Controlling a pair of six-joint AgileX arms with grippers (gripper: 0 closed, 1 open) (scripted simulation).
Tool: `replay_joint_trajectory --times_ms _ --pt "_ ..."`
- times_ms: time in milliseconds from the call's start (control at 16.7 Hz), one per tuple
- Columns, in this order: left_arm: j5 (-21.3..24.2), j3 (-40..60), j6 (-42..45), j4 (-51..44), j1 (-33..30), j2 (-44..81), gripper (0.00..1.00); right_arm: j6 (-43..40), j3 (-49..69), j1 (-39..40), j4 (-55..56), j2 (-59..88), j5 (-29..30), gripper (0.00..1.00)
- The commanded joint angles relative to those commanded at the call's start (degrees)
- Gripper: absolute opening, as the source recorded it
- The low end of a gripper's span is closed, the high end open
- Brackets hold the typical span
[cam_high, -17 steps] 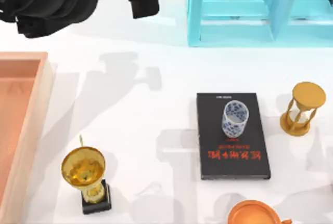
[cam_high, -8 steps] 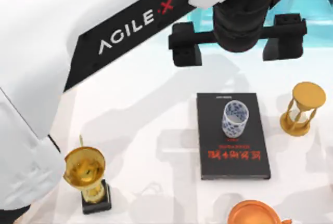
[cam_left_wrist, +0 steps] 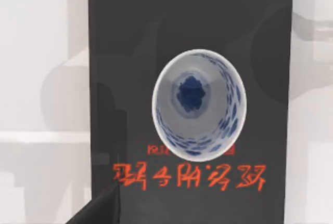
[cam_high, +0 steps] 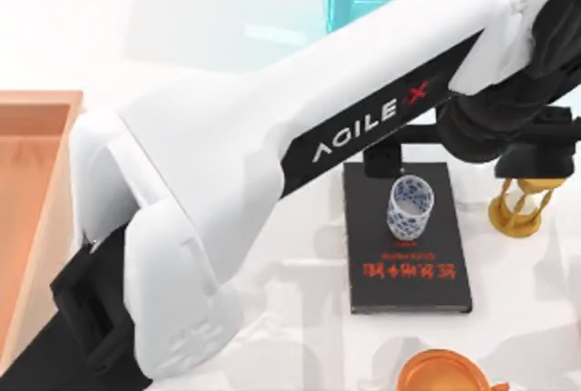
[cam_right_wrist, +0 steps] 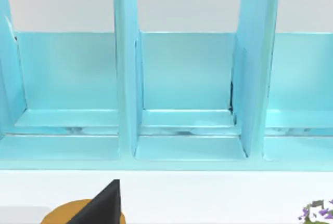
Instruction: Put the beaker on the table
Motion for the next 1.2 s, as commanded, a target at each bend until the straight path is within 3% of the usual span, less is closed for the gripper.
replay_joint_trajectory --times_ms 360,780,1200 --pt "0.24 -0.64 0.72 0.99 0.77 0.23 1.0 0.0 0.0 0.0 0.0 0.0 0.0 1.0" --pt "0.92 -11.71 4.68 12.65 4.42 -0.24 1.0 0.0 0.0 0.0 0.0 0.0 0.0 1.0" --pt "0.51 -21.04 3.0 22.31 2.94 0.54 1.0 0.0 0.0 0.0 0.0 0.0 0.0 1.0"
